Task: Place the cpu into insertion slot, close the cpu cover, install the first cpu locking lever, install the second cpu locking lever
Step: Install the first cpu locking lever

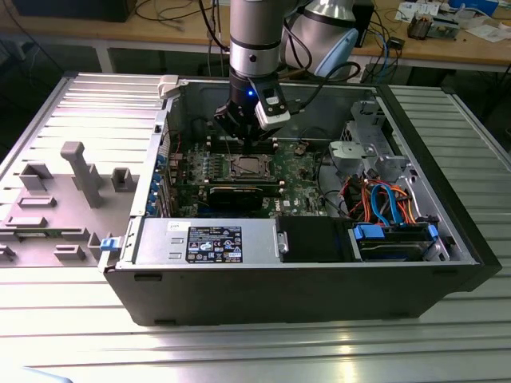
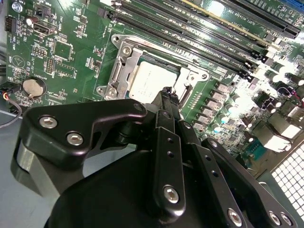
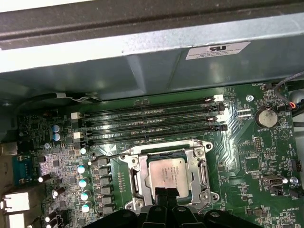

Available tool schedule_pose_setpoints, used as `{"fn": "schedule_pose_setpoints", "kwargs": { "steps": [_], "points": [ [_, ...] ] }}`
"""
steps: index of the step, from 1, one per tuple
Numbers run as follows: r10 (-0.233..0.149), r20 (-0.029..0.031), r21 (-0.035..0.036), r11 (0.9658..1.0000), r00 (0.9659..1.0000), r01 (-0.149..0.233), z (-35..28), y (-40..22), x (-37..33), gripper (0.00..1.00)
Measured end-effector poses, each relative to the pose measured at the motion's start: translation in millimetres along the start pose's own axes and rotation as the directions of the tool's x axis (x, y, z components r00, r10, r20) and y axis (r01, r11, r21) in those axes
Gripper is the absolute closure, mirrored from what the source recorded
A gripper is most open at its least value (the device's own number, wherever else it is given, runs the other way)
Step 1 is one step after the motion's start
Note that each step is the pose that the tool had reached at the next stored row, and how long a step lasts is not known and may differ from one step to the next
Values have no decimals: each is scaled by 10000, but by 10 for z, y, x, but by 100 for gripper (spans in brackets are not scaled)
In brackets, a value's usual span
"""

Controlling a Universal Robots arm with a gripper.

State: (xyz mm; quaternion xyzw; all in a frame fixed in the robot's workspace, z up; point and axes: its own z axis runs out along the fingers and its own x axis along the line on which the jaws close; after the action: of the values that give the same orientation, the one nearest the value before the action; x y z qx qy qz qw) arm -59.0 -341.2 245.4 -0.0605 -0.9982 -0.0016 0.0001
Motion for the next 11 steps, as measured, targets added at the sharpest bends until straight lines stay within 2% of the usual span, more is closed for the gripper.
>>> {"fn": "schedule_pose_setpoints", "kwargs": {
  "steps": [8,11],
  "points": [
    [-29,-2,-12,10000,10000,29,0,-3,15,89],
    [-266,-2,-16,9996,9996,266,0,-4,28,89]
  ]
}}
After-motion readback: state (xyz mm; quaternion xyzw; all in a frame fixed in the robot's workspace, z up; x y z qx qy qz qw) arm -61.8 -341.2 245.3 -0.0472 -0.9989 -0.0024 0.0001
